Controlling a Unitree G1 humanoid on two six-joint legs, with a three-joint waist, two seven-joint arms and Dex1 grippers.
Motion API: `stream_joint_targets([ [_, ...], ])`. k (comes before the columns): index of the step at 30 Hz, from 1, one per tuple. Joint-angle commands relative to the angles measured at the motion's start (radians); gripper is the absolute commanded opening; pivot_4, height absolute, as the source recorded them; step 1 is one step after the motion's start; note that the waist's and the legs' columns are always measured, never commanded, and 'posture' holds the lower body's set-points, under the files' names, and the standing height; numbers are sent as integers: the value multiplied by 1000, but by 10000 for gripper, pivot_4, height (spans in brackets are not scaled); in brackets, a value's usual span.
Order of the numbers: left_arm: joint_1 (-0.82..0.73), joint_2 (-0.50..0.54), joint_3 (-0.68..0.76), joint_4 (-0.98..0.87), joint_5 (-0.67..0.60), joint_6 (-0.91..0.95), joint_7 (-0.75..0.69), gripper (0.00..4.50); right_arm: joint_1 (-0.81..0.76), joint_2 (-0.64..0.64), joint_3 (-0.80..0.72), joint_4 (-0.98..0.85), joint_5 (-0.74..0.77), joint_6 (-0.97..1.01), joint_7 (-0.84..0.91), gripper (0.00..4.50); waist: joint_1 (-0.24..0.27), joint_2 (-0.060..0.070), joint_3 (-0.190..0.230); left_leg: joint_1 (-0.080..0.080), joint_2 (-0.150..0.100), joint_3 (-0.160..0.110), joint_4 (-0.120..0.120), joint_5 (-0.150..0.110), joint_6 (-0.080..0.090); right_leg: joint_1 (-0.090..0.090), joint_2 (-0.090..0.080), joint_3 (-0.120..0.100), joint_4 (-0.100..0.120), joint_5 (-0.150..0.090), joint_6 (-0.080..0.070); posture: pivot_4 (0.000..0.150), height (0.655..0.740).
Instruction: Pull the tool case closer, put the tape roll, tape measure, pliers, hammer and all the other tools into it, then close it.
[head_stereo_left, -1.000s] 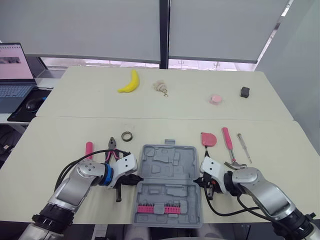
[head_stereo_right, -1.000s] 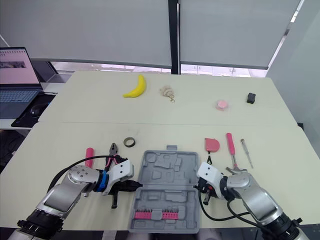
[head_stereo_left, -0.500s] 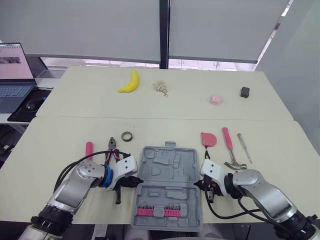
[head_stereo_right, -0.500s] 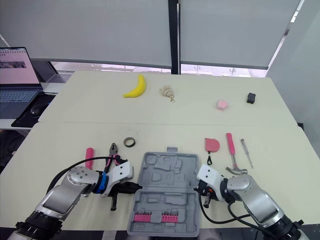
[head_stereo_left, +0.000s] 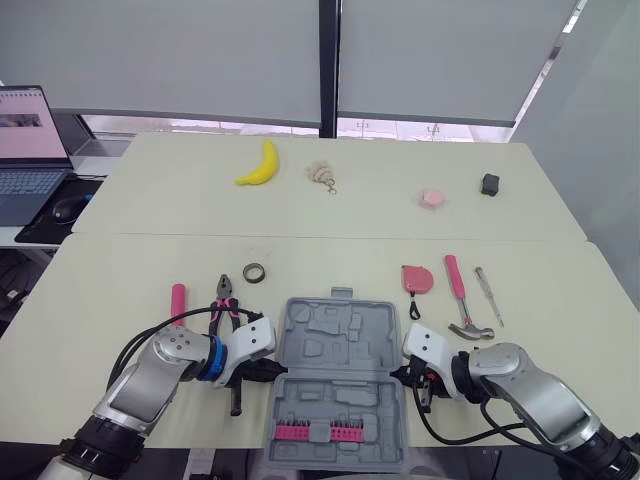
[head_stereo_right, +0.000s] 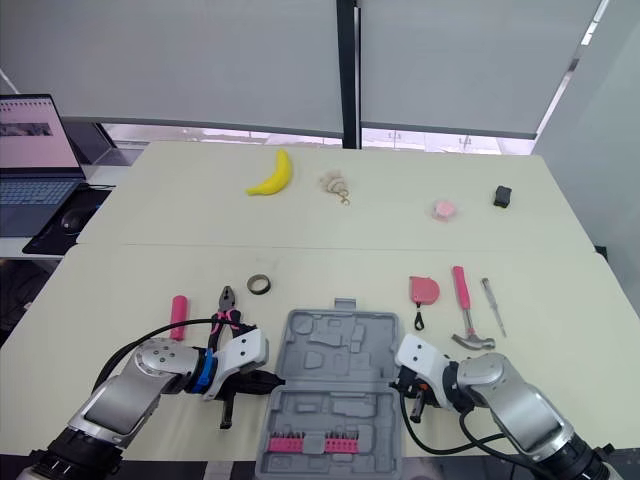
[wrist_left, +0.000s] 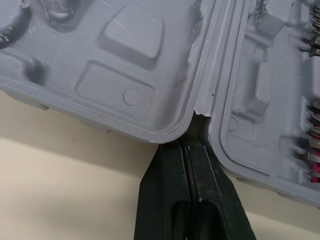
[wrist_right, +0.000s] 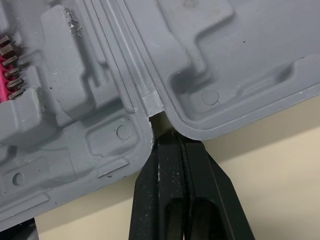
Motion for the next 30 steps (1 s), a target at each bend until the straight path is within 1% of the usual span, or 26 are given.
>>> stream_joint_targets([
  [1, 11, -1, -29, -60, -37, 0, -21, 0, 5, 1, 23, -54, 32, -3, 17, 107, 0, 0, 0, 0, 0, 0, 0, 0, 0, 0, 0, 0, 0, 0, 0, 1500, 7400],
  [5, 21, 4, -30, -67, -36, -1, -26, 0, 13, -4, 32, -59, 32, -2, 17, 107, 0, 0, 0, 0, 2, 0, 0, 0, 0, 0, 1, 0, 0, -2, -3, 1500, 7400],
  [16, 35, 22, -34, -74, -35, -4, -28, 0, 23, -13, 43, -60, 29, -7, 18, 107, 0, 0, 0, 0, 3, 0, 0, 0, 0, 0, 2, -1, 0, -2, -4, 1500, 7400],
  [23, 28, 16, -33, -64, -30, -6, -12, 0, 25, -12, 41, -53, 24, -15, 11, 107, 0, 0, 0, 1, 3, 0, 0, 0, 0, 0, 2, -1, 0, -3, -5, 1500, 7400],
  [30, 15, 15, -14, -35, -24, -18, 7, 0, 38, -11, -2, -44, 31, -11, -8, 107, 2, 0, 0, 1, 3, 0, 0, 0, 0, 0, 2, -1, 0, -3, -5, 1500, 7400],
])
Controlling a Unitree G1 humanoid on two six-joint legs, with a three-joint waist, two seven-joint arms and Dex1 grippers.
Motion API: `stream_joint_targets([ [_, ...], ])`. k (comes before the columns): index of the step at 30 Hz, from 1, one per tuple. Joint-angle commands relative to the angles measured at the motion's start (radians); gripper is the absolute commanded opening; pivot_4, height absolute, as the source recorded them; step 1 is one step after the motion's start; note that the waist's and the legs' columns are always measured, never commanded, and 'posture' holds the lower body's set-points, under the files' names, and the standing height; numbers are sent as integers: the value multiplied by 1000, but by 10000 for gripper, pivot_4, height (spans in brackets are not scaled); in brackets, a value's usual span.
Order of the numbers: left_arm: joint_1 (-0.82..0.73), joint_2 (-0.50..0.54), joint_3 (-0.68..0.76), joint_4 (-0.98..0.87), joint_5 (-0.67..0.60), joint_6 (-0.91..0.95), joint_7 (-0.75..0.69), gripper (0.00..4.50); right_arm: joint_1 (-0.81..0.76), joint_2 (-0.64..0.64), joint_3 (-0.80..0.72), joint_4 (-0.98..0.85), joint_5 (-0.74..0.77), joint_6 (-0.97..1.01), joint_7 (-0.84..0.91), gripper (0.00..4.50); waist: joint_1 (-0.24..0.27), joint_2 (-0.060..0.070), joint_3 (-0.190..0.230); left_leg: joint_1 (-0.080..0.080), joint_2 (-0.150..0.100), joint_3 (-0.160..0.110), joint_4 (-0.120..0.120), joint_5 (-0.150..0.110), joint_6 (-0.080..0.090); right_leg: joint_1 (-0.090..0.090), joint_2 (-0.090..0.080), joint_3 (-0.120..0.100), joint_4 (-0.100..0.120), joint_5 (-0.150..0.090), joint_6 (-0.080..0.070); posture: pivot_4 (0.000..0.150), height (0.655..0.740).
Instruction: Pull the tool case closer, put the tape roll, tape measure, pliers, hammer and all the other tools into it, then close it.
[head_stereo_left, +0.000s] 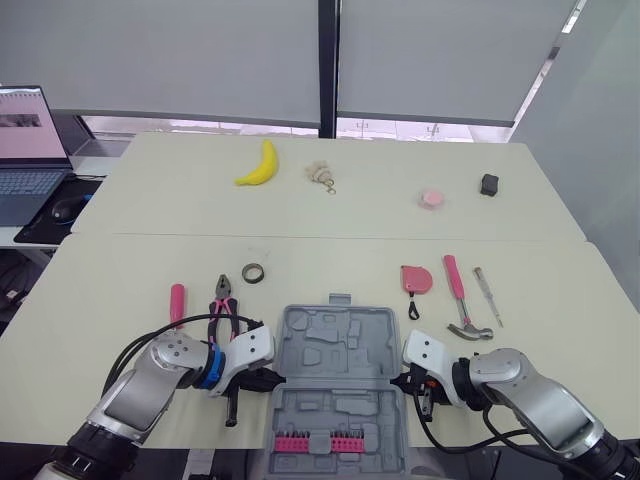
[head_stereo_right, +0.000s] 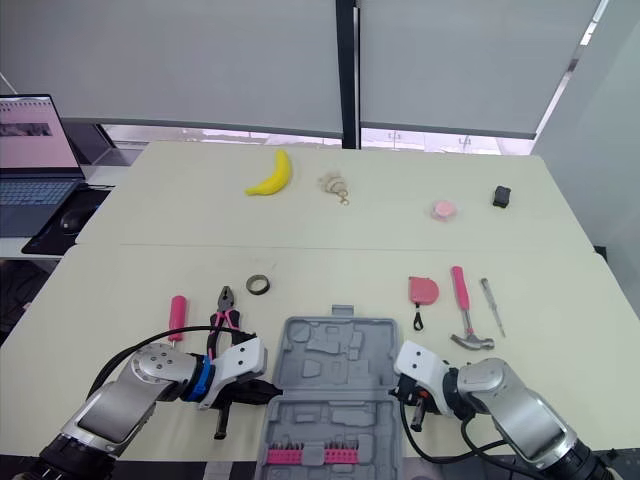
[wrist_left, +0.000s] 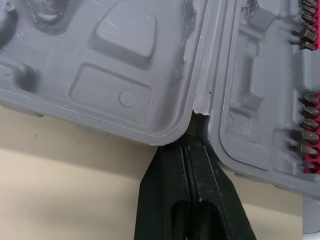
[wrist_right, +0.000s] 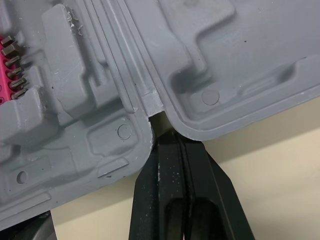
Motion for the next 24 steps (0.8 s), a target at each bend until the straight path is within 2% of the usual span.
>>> stream_joint_targets([
  [1, -17, -6, 2, 2, -21, -13, 9, 0, 22, 3, -28, -24, 35, -1, -9, 107, 0, 0, 0, 0, 0, 0, 0, 0, 0, 0, 0, 0, 0, 0, 0, 1500, 7400],
  [15, -27, 24, 98, 55, -70, -32, 46, 0, 119, -56, -231, -105, 113, 7, -61, 107, 1, 0, 0, 0, 1, 0, 0, 0, 0, 0, 0, 0, 0, 0, 0, 1500, 7400],
  [24, 43, 26, 374, 82, -232, -78, 80, 0, 267, -40, -496, -192, 190, -74, -109, 107, 1, 0, 1, 0, 1, 0, -1, 0, 0, 0, 0, -1, 0, 0, 1, 1500, 7400],
])
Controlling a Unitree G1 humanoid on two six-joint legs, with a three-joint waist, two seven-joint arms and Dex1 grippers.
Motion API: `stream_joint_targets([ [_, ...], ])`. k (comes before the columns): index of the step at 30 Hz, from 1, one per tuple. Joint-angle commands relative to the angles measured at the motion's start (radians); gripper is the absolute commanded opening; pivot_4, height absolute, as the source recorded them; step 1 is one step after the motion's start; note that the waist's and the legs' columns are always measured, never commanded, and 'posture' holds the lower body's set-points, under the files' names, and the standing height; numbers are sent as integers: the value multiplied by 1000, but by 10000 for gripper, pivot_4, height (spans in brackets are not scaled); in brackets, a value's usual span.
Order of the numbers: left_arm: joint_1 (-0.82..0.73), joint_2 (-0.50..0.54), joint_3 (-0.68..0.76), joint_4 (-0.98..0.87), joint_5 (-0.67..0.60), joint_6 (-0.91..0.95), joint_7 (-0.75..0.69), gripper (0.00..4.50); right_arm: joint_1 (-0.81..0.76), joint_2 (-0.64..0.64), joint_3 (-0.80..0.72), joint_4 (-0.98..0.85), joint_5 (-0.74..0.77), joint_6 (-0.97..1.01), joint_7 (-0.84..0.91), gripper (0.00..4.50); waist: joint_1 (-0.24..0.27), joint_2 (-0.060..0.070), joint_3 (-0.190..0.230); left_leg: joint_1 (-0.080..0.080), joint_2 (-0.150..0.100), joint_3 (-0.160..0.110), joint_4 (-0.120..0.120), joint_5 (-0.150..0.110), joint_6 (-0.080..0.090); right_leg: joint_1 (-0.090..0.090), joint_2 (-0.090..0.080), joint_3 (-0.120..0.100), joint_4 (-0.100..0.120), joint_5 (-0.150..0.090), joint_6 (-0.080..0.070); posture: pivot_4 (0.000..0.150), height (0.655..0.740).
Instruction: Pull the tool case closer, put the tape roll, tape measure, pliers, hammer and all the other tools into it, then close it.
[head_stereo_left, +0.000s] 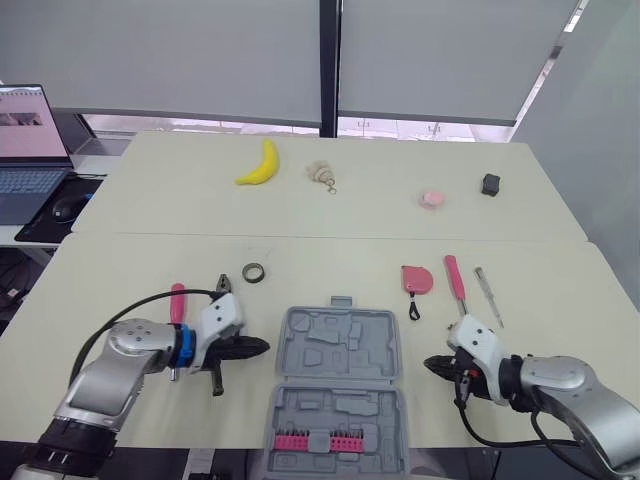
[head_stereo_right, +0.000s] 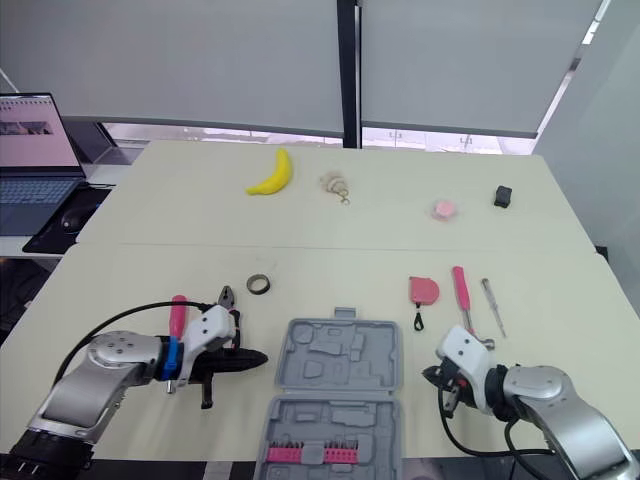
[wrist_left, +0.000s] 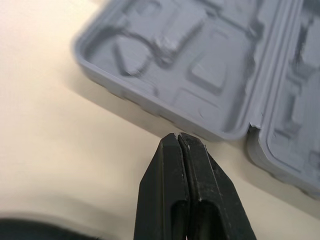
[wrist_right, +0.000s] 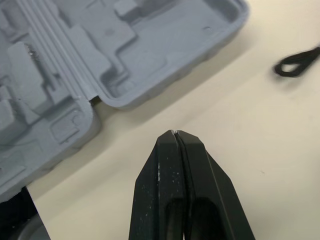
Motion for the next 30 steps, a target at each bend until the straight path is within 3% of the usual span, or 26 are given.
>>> stream_joint_targets([
  [1, 42, 12, 116, 9, -47, -32, 30, 0, 46, 21, -117, -51, 37, -60, -23, 107, -1, 0, 0, 0, 0, 0, 0, 0, 0, 0, 0, 0, 0, 0, 0, 1500, 7400],
  [13, 181, -19, 388, 22, -150, 14, 169, 0, 209, 75, -327, -83, 50, -269, -45, 107, -1, 0, 0, 4, 2, 3, 0, 0, 0, 1, -4, 2, 0, -2, -5, 1500, 7400],
  [21, 172, -32, 441, 139, -142, -55, 228, 0, 258, 6, -442, -13, 104, -313, 70, 107, -1, 0, 0, 7, 2, 5, 0, 0, -1, 1, -5, 3, 0, -2, -7, 1500, 7400],
  [23, 170, -29, 450, 162, -142, -61, 242, 3741, 257, -17, -484, 14, 130, -310, 102, 0, 0, 0, 0, 7, 2, 6, 0, 0, -1, 1, -5, 3, -1, -2, -7, 1500, 7400],
  [30, 233, 55, 498, 305, -112, -168, 175, 24185, 303, -164, -658, 118, 193, -303, 304, 15989, 0, -1, 0, 7, 3, 6, -3, -1, -2, 1, -6, 3, -1, -3, -10, 1500, 7400],
])
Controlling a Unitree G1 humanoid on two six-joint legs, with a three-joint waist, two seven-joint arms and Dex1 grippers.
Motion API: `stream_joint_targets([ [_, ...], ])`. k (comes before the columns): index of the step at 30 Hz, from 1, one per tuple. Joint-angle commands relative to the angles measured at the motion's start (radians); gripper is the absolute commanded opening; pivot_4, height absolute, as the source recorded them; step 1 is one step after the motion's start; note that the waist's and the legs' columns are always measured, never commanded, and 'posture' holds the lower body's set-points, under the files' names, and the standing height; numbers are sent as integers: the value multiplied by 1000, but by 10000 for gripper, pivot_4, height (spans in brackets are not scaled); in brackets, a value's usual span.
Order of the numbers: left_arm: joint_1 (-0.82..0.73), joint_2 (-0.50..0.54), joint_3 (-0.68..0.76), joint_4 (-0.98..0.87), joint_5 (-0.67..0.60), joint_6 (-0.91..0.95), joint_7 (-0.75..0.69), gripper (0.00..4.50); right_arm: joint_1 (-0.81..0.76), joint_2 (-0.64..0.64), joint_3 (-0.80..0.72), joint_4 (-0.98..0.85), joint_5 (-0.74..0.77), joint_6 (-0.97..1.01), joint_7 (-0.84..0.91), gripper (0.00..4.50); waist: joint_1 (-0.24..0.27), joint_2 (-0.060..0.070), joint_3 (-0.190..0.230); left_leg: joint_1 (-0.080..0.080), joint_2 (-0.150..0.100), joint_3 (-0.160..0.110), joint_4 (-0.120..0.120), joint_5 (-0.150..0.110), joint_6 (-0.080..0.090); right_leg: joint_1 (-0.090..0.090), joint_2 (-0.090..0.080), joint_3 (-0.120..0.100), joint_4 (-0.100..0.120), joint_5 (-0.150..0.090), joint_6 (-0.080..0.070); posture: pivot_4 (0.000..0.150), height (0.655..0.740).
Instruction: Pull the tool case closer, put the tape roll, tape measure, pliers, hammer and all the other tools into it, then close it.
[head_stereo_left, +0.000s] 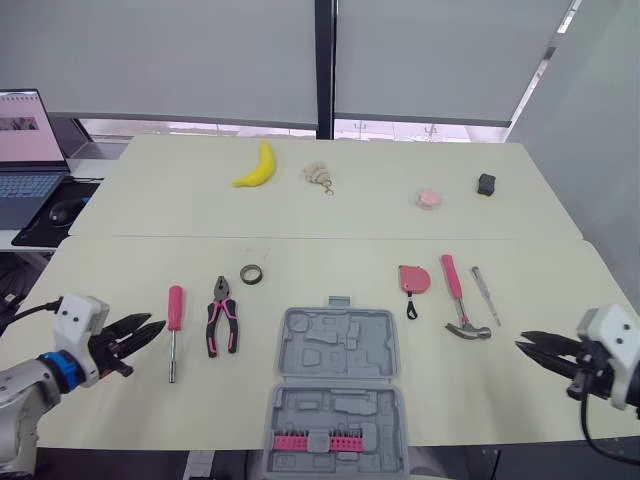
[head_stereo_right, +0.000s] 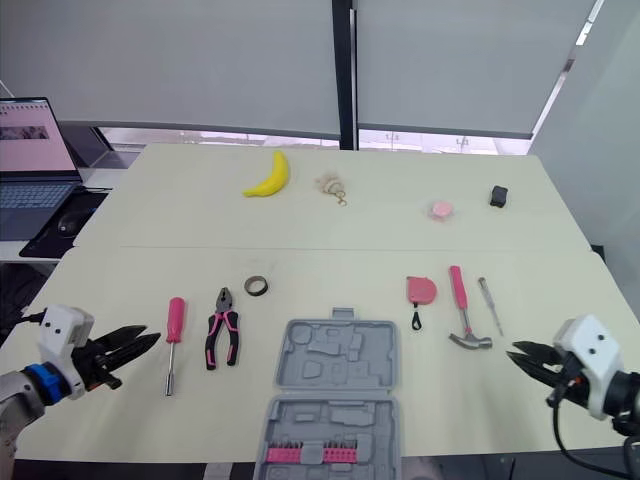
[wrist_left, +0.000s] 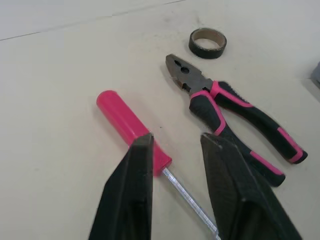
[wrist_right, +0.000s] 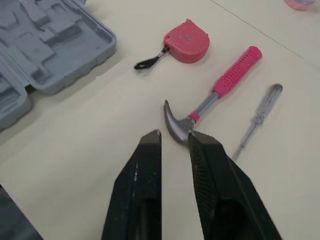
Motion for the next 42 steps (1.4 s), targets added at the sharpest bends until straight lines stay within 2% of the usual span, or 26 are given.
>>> stream_joint_targets([
  [1, 16, 71, 53, 84, 20, -69, -44, 27472, 16, -77, -97, 46, 26, -7, 107, 18911, 1, 0, 0, 0, 0, 0, 0, 0, 0, 0, 0, 0, 0, 0, -1, 1500, 7400],
  [6, 12, 149, 51, 199, 43, -147, -105, 43148, 6, -155, -131, 130, -7, -29, 165, 32787, 1, 0, 0, 1, 0, 0, -3, 0, -1, -1, -1, 0, -1, -1, -2, 1500, 7400],
  [7, 10, 159, 51, 212, 44, -158, -114, 45000, 6, -166, -127, 145, -22, -49, 178, 35905, 0, 0, 0, 1, 0, 0, -4, 0, -1, -2, -2, 0, -3, -1, -2, 1500, 7400],
  [9, 4, 173, 54, 230, 43, -169, -126, 45000, -1, -182, -117, 168, -42, -79, 197, 42851, 0, 1, 0, 1, 0, 2, -5, 0, -1, -2, -5, -1, -5, -2, -3, 1500, 7400],
  [10, 1, 178, 56, 238, 43, -173, -127, 45000, -9, -186, -112, 176, -46, -85, 202, 44715, 1, 1, 0, 1, 0, 2, -6, 0, -1, -2, -6, -1, -5, -2, -3, 1500, 7400],
  [17, 7, 175, 59, 219, 44, -172, -114, 45000, -101, -205, -58, 222, -86, -132, 197, 44715, 0, 0, 0, 0, -1, 4, -11, 0, -1, 1, -5, -3, -9, -2, -2, 1500, 7400],
  [21, 8, 170, 54, 185, 41, -148, -98, 45000, -121, -215, -38, 239, -99, -138, 209, 44715, 0, 0, 0, 0, -1, 3, -12, 0, -1, 1, -4, -4, -8, 0, 3, 1500, 7400],
  [32, 28, 168, 61, 117, 113, -98, 42, 45000, -189, -222, 8, 293, -118, -166, 196, 44715, 0, 0, 0, 1, -1, 5, -11, 0, -1, 1, -3, -3, -6, 0, 5, 1500, 7400],
  [42, 61, 169, 56, 118, 128, -101, 64, 45000, -184, -211, 9, 274, -119, -151, 198, 44715, -2, 0, 0, 1, 0, 5, -11, 0, -1, 0, 1, -3, -5, 0, 5, 1500, 7400],
])
